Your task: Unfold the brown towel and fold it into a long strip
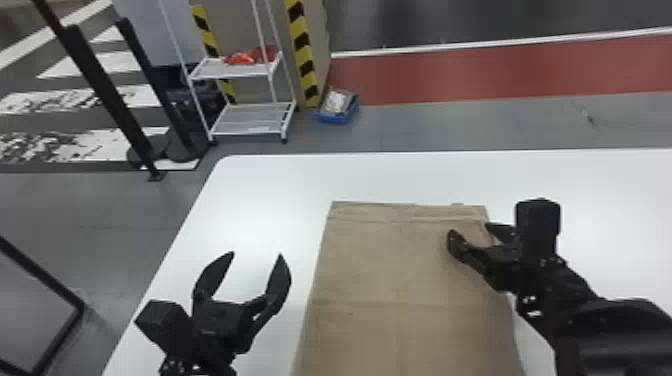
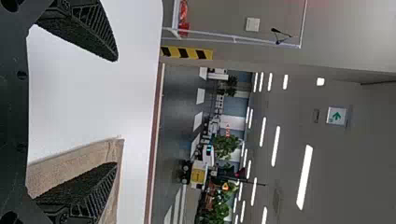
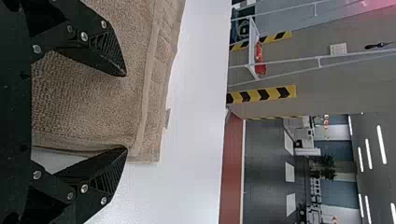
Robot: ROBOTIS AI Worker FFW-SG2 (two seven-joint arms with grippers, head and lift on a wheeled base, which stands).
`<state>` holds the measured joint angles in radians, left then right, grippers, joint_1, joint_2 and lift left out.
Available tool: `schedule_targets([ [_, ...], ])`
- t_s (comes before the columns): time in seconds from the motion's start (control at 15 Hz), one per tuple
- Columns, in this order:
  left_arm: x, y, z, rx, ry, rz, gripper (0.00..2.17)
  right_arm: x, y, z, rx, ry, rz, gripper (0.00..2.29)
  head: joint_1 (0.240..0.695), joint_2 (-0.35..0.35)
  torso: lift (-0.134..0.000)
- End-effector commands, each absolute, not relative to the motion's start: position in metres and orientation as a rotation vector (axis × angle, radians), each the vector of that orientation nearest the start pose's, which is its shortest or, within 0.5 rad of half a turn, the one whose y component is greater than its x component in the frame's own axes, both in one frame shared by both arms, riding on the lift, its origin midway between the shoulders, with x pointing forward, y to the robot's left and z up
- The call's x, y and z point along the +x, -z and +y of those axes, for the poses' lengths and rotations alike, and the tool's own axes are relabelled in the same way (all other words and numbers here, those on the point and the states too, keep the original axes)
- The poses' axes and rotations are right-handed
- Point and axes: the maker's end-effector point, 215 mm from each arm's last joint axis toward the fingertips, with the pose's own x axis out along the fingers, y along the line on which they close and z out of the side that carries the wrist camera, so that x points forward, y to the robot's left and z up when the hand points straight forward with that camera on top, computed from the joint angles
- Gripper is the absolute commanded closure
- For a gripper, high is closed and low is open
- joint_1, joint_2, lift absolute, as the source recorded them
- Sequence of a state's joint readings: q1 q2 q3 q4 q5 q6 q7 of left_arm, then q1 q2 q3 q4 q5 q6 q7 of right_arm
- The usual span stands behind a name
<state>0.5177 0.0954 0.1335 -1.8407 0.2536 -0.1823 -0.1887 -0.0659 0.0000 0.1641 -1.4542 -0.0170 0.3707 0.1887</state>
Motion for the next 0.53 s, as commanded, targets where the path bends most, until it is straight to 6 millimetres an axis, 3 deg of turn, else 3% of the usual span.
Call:
schedule_targets([
  [0.0,0.4244,0.3888,0.2907,-0.105,0.063,0.036,0.08,0.5684,0.4748,-0.0941,0.014,-0.35,0.427,0.38,0.695,0.213,-0.116],
  [0.47,0.4229,0.3918,0.2914,-0.105,0.069,0.042,0.08,0.5683,0.4688,-0.0879,0.008,-0.359,0.413,0.5,0.695,0.219,-0.116],
])
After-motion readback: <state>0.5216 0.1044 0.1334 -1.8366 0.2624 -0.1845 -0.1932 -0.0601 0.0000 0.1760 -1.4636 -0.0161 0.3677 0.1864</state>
